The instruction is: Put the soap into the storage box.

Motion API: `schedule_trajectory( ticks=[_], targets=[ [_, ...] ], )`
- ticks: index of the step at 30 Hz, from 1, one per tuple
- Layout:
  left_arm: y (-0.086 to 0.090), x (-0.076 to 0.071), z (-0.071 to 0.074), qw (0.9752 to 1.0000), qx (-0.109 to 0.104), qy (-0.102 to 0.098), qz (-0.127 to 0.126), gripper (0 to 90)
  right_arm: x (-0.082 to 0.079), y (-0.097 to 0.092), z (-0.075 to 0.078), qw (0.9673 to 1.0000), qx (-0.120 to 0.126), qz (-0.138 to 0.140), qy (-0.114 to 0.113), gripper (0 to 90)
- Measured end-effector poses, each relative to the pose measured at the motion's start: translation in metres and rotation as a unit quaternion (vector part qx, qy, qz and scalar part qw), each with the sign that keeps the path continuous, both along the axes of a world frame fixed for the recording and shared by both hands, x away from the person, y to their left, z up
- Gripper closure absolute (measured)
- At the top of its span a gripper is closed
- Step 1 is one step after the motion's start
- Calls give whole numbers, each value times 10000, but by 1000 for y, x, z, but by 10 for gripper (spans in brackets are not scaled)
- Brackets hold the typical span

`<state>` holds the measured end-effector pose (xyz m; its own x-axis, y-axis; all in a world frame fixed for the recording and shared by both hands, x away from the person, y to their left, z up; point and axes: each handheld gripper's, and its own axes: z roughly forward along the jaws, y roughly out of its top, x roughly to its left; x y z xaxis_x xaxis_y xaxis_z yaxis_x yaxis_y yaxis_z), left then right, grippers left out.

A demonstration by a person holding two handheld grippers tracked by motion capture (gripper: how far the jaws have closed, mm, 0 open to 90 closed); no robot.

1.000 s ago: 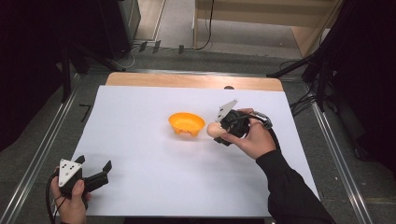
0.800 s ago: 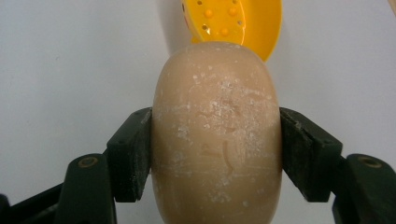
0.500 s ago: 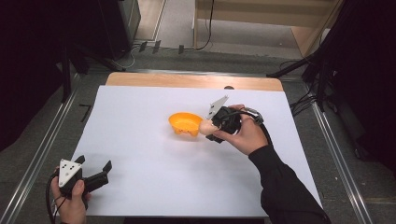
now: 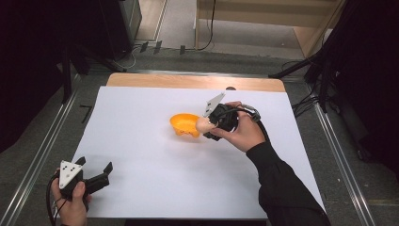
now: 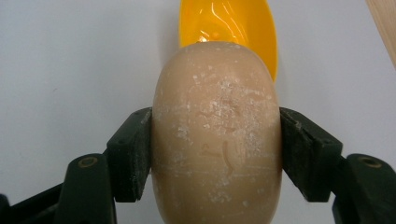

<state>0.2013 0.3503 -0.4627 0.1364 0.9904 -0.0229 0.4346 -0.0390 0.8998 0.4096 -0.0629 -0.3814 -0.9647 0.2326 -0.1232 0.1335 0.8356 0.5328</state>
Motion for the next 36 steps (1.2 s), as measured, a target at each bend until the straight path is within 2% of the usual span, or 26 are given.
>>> schedule_trajectory(
  ticks=[10, 27, 36],
  targets=[
    [0, 0, 0, 10000, -1, -3, -1, 54, 5, 12, 1, 10000, -71, 61, -28, 335],
    [0, -1, 0, 10000, 8, -2, -6, 55, 12, 32, 3, 10000, -26, 50, 52, 335],
    [0, -1, 0, 10000, 5, -6, -9, 55, 16, 41, 5, 9999, -58, 105, 19, 335]
  ],
)
